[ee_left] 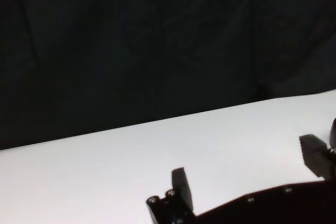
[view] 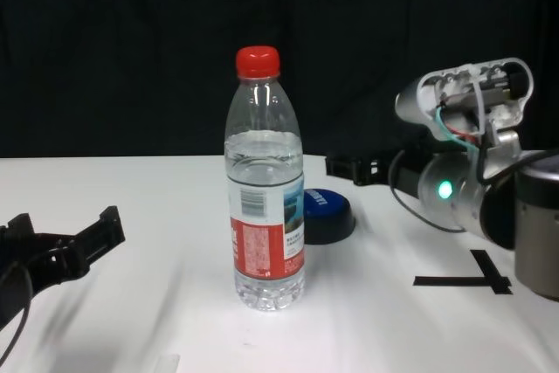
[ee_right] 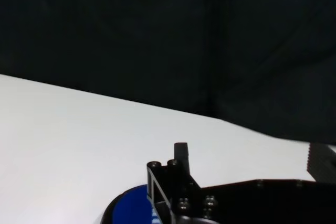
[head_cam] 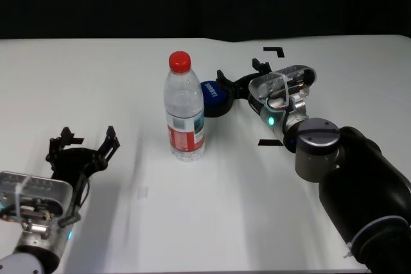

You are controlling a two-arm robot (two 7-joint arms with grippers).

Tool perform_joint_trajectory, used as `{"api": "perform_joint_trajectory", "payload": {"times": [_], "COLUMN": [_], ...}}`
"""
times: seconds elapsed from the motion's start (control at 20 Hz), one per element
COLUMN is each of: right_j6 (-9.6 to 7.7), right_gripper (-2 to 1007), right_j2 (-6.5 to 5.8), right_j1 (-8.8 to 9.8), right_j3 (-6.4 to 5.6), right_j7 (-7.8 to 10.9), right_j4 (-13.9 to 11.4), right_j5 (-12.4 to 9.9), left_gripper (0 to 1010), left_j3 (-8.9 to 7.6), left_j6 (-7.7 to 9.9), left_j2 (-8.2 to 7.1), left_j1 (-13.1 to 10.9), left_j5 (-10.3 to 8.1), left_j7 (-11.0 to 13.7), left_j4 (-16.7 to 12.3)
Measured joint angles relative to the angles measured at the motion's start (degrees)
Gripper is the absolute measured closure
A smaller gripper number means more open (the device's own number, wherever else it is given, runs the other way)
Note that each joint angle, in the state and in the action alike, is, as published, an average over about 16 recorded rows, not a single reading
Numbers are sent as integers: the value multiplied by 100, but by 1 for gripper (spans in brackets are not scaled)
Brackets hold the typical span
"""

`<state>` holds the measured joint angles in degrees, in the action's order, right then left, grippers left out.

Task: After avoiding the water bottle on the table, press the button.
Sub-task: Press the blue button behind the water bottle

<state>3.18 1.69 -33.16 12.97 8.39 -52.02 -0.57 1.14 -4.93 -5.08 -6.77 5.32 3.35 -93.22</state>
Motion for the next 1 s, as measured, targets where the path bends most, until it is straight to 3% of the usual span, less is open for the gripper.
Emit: {"api": "perform_joint_trajectory", "payload": {"times": [1.0], "right_j6": [102], "right_gripper": [2], "right_j2": [120], "right_j1": [-260], "right_j3": [83], "right_j7": [-7], "right_j4": [484], "right_j5": [38], "left_gripper": [7], "left_j3": [0], "left_j6": [0], "left_j2": [0], "left_j1": [0], "left_j5": [0], "left_j7": [0], "left_j4": [0]}}
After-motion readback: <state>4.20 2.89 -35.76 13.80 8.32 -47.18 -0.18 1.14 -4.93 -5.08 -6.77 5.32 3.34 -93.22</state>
